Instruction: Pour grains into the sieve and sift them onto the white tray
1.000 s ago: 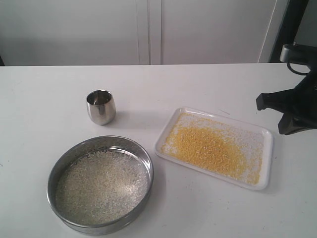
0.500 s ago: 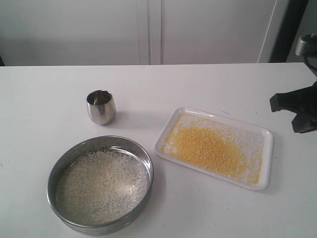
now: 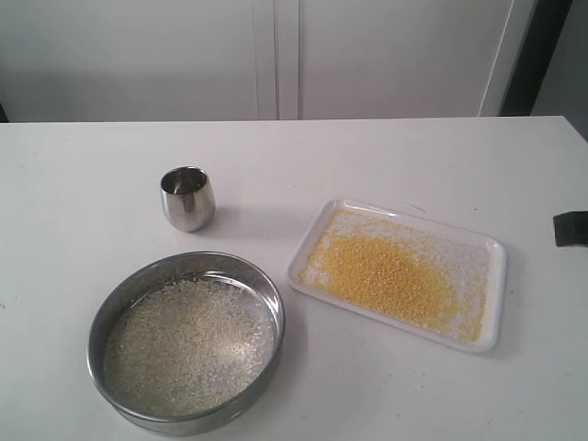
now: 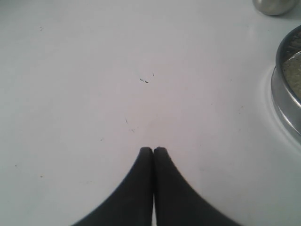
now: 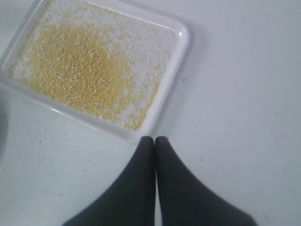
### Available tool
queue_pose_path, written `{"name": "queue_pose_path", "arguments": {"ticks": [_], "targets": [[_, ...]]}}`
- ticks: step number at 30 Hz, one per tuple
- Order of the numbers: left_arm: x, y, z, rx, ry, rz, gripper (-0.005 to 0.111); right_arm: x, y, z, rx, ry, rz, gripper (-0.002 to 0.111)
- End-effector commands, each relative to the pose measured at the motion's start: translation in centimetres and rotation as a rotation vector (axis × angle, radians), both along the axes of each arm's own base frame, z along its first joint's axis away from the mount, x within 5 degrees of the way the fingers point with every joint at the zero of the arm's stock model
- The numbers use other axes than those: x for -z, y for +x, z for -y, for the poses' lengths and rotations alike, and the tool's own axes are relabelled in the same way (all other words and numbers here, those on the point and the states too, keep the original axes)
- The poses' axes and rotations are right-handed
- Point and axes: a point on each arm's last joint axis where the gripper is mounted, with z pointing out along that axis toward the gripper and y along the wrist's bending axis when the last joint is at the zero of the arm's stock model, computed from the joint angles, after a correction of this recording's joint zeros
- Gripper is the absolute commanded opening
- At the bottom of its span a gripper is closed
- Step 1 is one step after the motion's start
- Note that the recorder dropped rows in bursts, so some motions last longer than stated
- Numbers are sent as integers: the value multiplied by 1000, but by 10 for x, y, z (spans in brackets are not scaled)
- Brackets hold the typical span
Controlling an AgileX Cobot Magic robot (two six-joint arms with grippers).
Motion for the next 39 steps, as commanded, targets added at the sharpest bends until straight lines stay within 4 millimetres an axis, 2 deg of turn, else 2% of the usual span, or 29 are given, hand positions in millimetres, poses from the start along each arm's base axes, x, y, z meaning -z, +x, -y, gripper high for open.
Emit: {"name": "queue_pose_path", "arguments": {"ticks": [1, 7, 14, 32, 39], "targets": [[3, 0, 0, -3, -11, -8, 0, -2, -24, 3, -5, -13, 97, 0], [3, 0, 0, -3, -11, -8, 0, 5, -57, 6, -5, -12, 173, 0], [3, 0, 0, -3, -11, -8, 0, 16, -80, 9, 0, -8, 295, 0], [3, 0, 0, -3, -11, -8, 0, 17, -83, 8, 0, -1, 299, 0], [3, 0, 0, -3, -11, -8, 0, 23, -102, 10, 1, 6, 385, 0]]}}
